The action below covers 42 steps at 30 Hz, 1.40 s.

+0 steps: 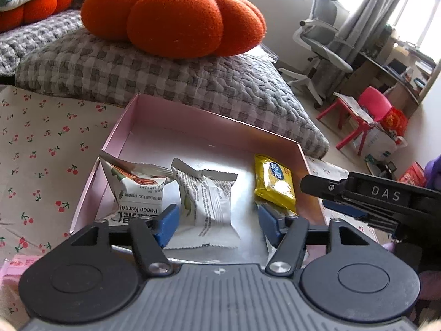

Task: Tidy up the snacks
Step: 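Withdraw both grippers from the box back over the snack pile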

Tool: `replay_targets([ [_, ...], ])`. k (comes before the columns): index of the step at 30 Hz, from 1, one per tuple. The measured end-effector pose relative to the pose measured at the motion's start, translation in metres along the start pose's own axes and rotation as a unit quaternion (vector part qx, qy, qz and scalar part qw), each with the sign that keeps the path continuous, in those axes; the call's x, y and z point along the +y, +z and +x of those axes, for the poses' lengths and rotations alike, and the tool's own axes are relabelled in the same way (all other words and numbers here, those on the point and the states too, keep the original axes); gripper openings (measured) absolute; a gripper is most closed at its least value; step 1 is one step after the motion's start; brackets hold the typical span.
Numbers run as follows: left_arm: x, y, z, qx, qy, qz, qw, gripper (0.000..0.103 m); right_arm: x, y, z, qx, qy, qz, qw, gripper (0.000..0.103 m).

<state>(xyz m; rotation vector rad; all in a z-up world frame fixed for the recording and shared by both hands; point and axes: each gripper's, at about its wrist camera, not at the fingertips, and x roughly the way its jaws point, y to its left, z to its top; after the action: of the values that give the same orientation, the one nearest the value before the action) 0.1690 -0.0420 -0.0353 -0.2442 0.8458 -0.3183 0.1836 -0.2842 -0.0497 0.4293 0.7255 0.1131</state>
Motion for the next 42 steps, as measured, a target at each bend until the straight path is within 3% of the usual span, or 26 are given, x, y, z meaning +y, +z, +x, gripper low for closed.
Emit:
replay_targets([
  [6,-0.006,-0.001,-0.021,-0.002,-0.007,0.023,0.9997,0.078,0.002,0.001,-0.025,0.000,0.002,-0.013,1.000,0.058],
  [10,-0.004,-0.003,-0.036,-0.005,-0.011,0.035,0.9993,0.087,0.004,0.001,-0.043,0.000,0.006,-0.018,1.000,0.069],
  [22,0.003,-0.013,-0.071,-0.002,0.022,0.091,0.9956,0.102,0.002,-0.011,-0.094,0.016,0.010,-0.044,0.999,0.085],
  [31,0.019,-0.032,-0.089,0.008,0.034,0.114,0.9929,0.102,0.002,-0.043,-0.114,0.034,0.012,-0.077,0.996,0.089],
  [42,0.026,-0.071,-0.100,0.035,0.032,0.174,0.9835,0.102,0.011,-0.074,-0.118,0.050,0.014,-0.118,0.992,0.091],
])
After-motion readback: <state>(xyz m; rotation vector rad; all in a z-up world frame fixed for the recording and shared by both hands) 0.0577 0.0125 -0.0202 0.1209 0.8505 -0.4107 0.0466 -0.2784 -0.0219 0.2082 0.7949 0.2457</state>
